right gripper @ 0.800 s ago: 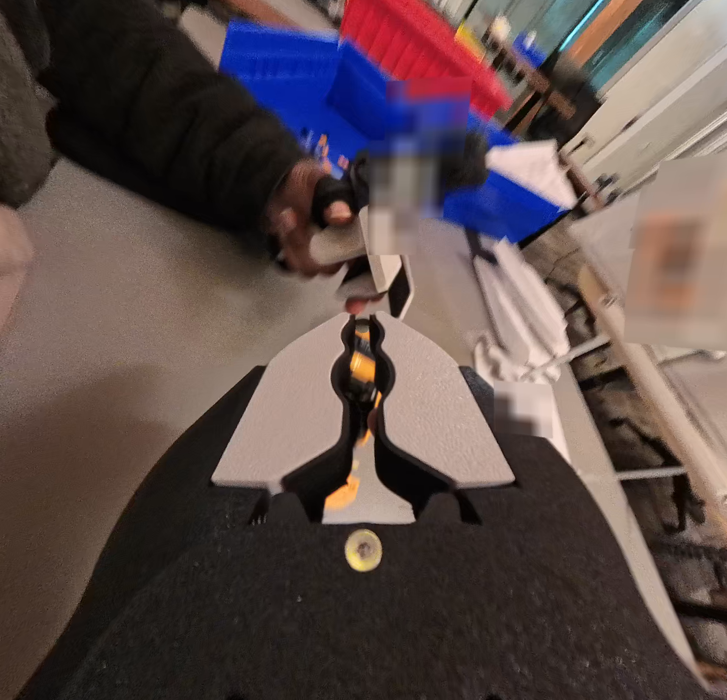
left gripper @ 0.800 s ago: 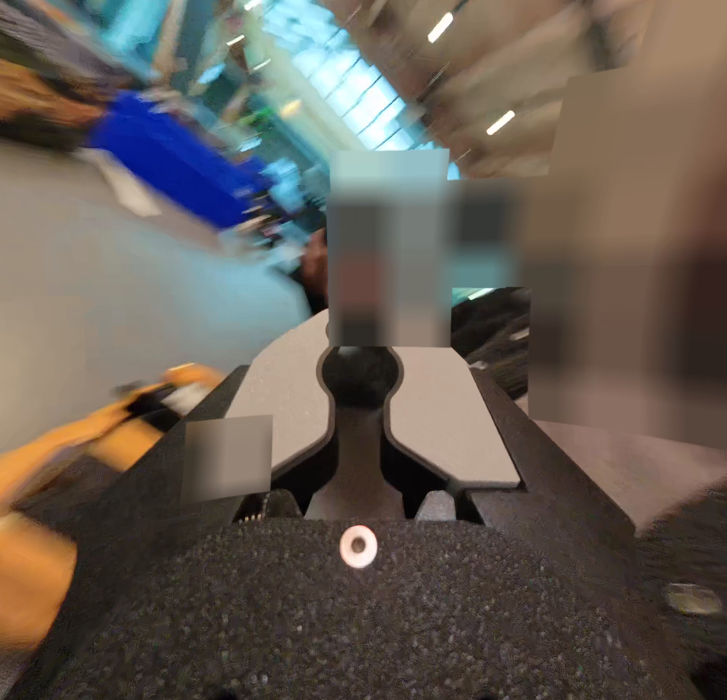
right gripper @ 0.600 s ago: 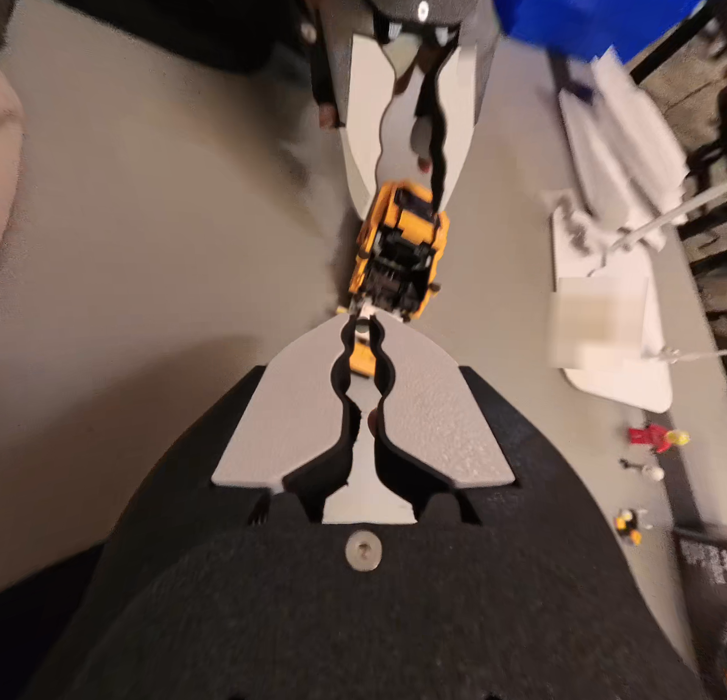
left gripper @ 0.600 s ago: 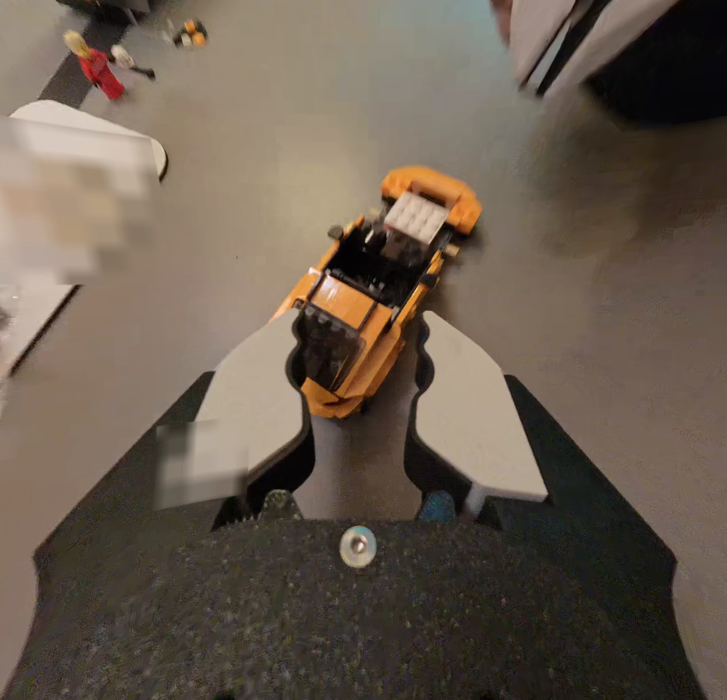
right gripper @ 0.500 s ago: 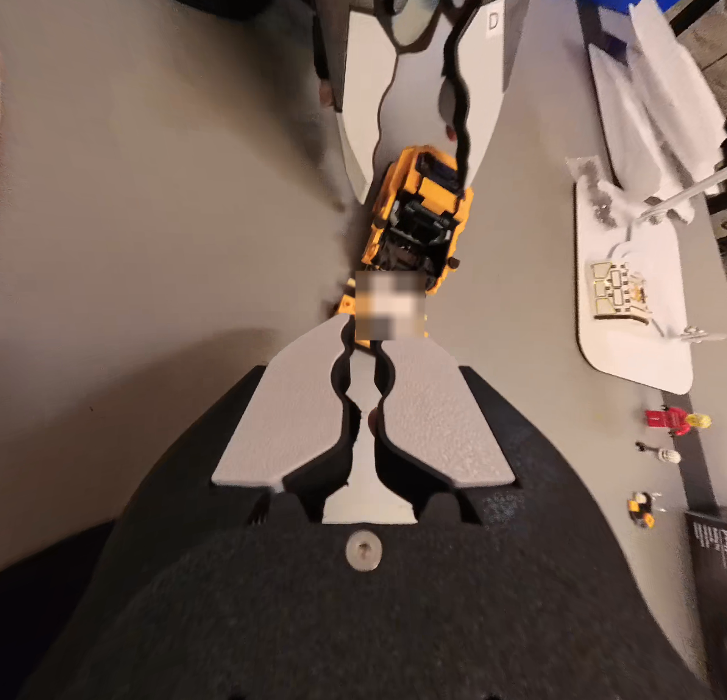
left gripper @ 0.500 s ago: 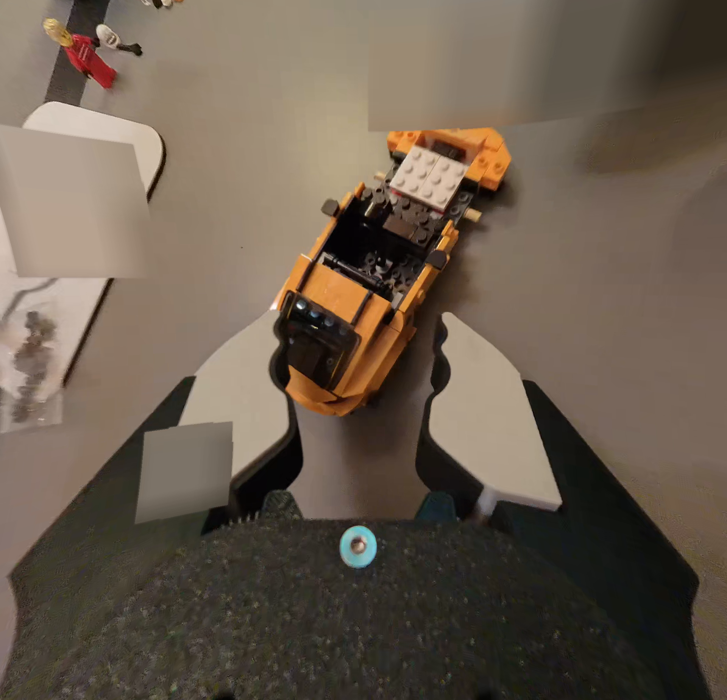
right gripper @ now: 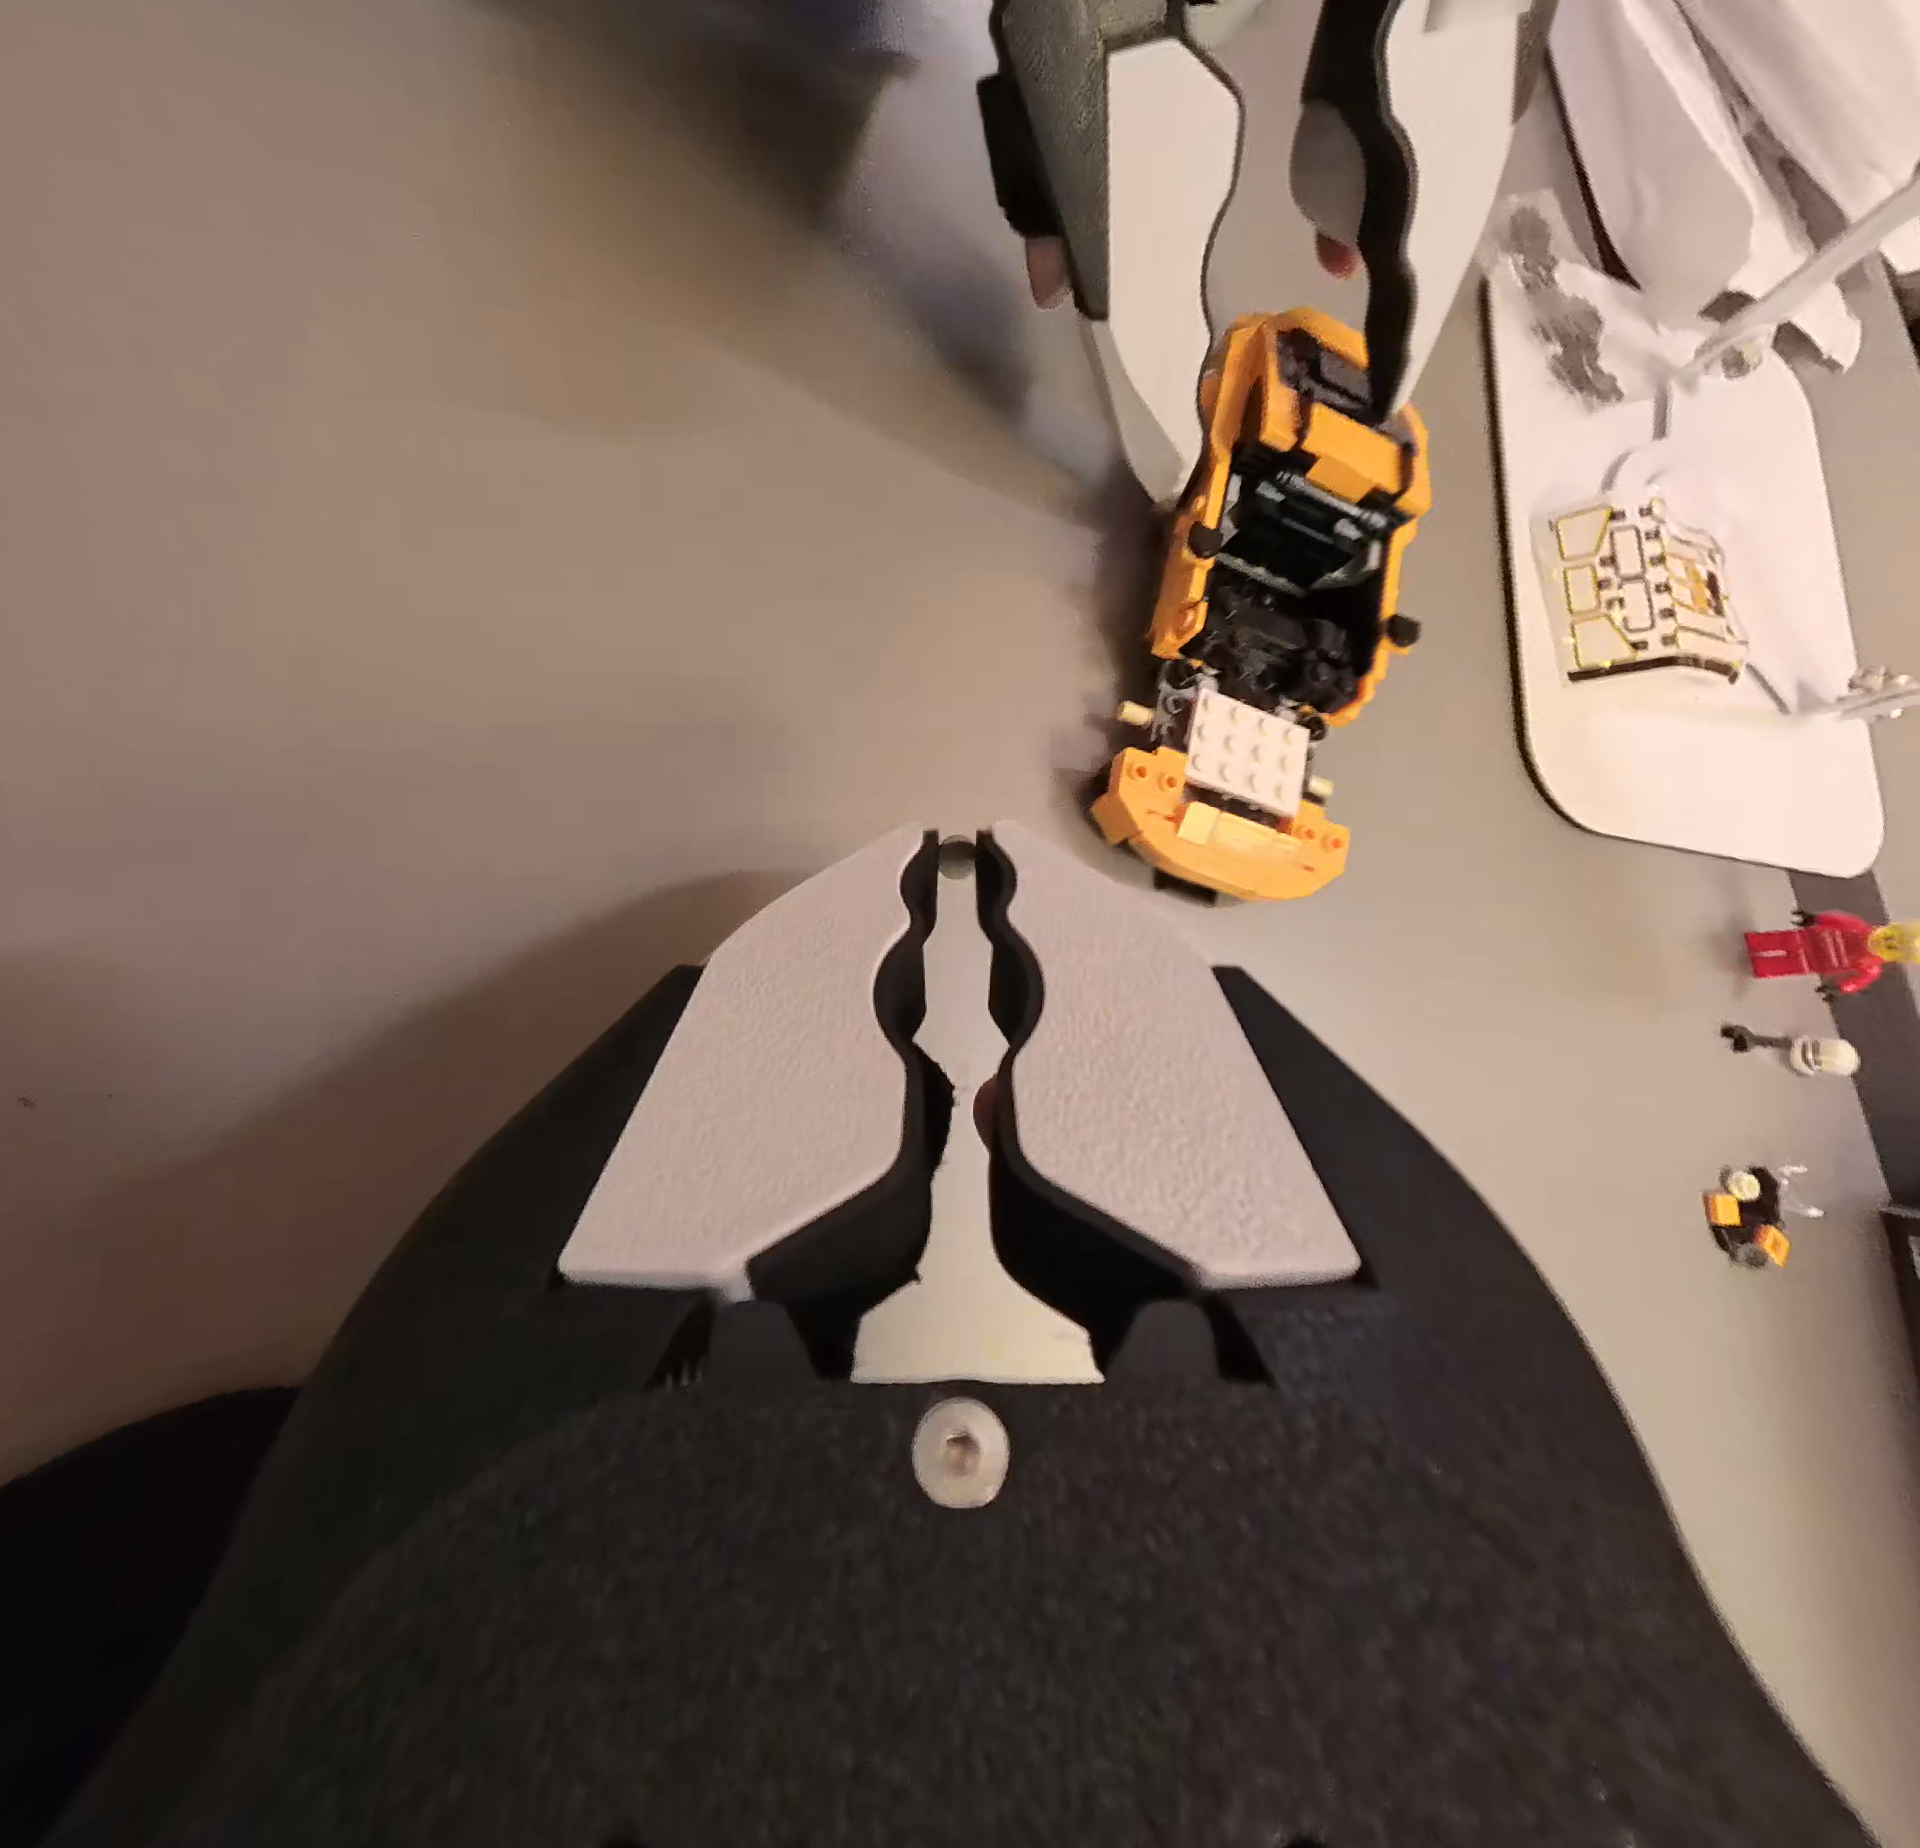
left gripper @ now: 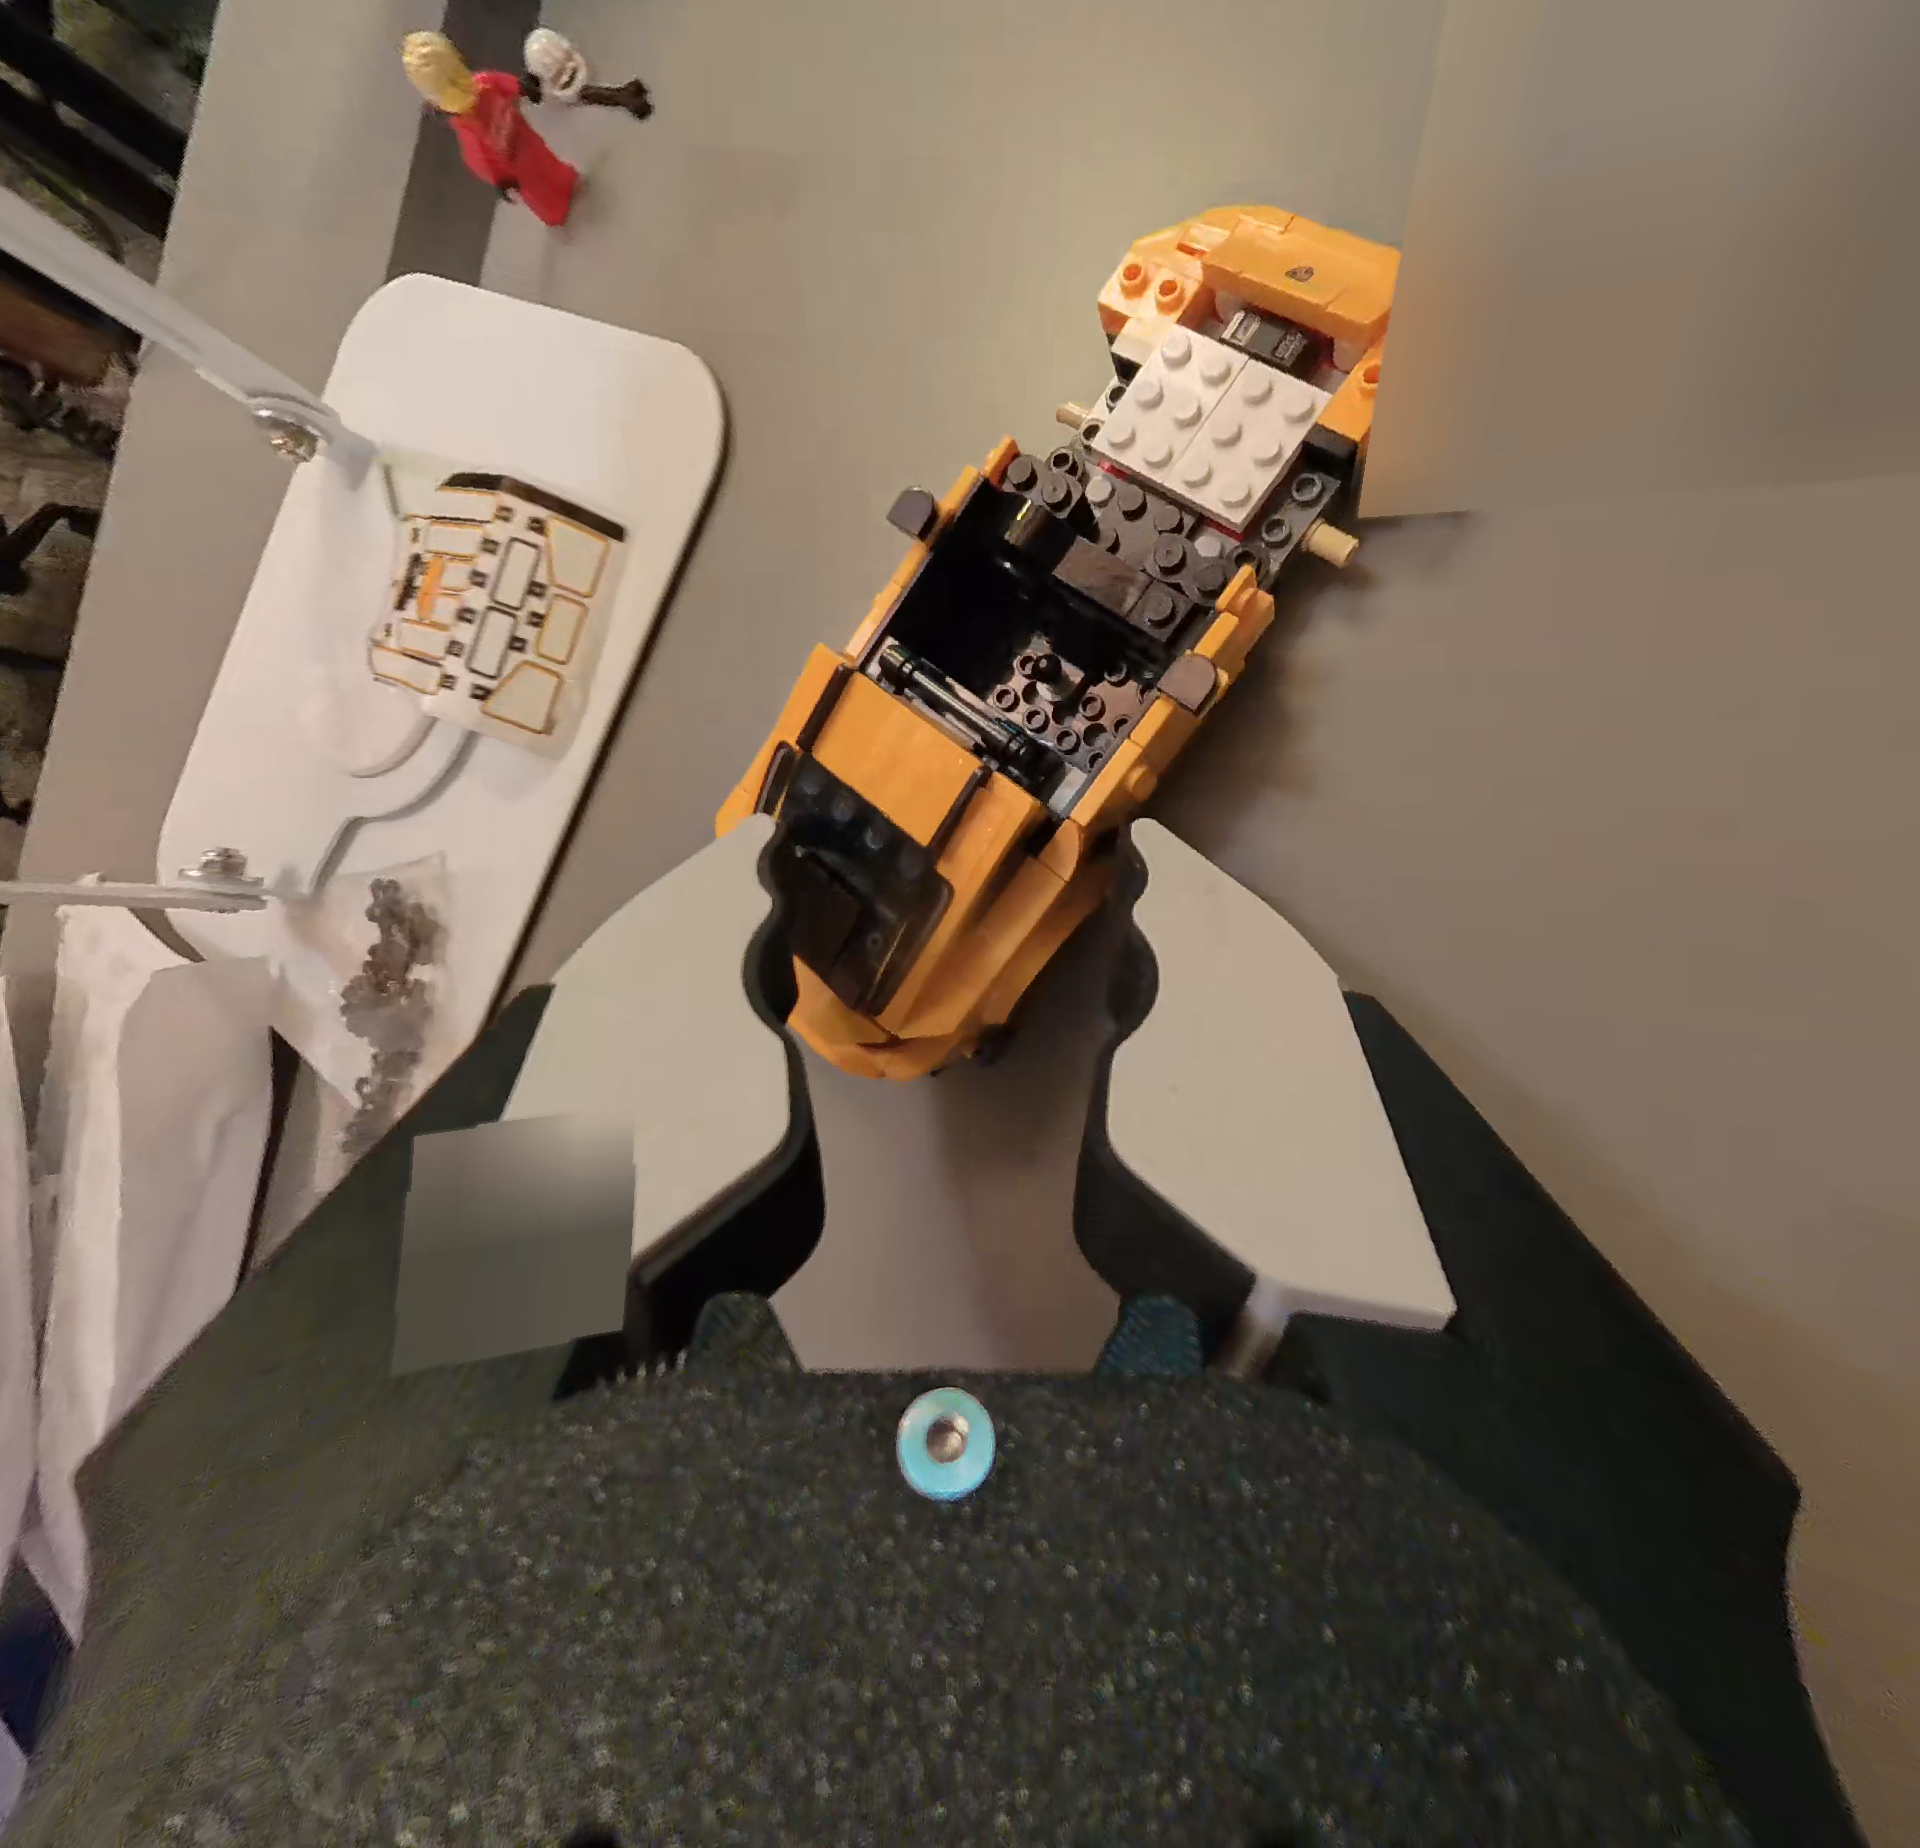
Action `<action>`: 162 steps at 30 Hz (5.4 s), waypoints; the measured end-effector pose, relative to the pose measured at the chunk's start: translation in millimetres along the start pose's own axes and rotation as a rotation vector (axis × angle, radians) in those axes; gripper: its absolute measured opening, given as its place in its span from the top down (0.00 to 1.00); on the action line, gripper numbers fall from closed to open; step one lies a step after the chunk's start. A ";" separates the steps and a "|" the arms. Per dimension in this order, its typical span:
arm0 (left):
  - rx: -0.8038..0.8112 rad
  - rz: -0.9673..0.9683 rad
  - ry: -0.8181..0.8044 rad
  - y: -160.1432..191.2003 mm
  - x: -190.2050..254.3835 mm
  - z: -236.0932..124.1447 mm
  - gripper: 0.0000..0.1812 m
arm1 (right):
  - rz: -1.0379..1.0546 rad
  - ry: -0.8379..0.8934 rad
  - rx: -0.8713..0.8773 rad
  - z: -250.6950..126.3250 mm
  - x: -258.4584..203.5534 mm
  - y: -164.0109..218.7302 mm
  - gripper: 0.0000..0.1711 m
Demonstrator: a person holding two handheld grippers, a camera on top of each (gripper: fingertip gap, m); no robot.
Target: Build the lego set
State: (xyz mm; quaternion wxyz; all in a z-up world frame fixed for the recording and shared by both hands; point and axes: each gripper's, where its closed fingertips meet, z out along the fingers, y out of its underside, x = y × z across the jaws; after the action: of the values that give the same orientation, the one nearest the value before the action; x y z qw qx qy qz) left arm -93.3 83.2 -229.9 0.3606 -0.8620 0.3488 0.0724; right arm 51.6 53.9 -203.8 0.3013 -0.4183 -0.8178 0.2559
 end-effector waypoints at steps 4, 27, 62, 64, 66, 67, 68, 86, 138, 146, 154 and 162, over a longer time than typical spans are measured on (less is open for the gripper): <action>0.016 -0.036 -0.062 -2.6 -17.4 -1.1 0.67 | 0.045 -0.015 -0.079 12.5 9.6 9.3 0.96; 0.087 -0.622 -0.404 128.9 -19.1 -299.3 0.76 | 0.113 -0.336 -0.301 37.6 -10.5 27.9 0.78; -0.640 -0.354 0.181 331.8 1.8 -249.4 0.89 | 0.458 0.091 0.506 -27.6 39.4 -35.9 0.98; -0.652 -0.342 0.200 335.0 1.3 -246.3 0.90 | 0.461 0.090 0.501 -25.7 39.5 -34.2 0.98; -0.654 -0.341 0.219 336.4 1.7 -243.4 0.91 | 0.464 0.087 0.495 -23.8 39.4 -32.5 0.98; -0.660 -0.338 0.225 337.7 1.7 -242.1 0.91 | 0.466 0.086 0.493 -23.0 39.3 -31.6 0.98; -0.665 -0.338 0.231 339.0 1.9 -240.9 0.91 | 0.467 0.086 0.492 -22.3 39.6 -30.8 0.98; -0.283 -0.234 0.039 158.4 -5.0 -252.8 0.98 | 0.488 0.108 0.516 -23.0 45.6 -29.0 0.99; -0.518 -0.611 0.098 301.1 -17.0 -271.3 0.89 | 0.519 0.217 0.595 -40.8 60.0 -22.7 0.99; -0.534 -0.487 0.224 304.4 2.3 -231.0 0.91 | 0.528 0.216 0.550 -30.0 59.4 -15.9 0.99; -0.508 -0.480 0.259 295.3 1.3 -217.0 0.90 | 0.539 0.212 0.541 -27.7 59.9 -12.6 1.00; -0.484 -0.587 0.218 289.1 -10.1 -202.2 0.90 | 0.538 0.206 0.539 -26.6 59.1 -12.7 1.00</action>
State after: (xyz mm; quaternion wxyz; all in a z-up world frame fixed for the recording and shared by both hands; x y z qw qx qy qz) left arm -315.4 -190.7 -243.7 0.1132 -0.9878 0.0964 -0.0456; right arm 36.0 101.3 -160.5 0.4029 -0.5473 -0.5478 0.4880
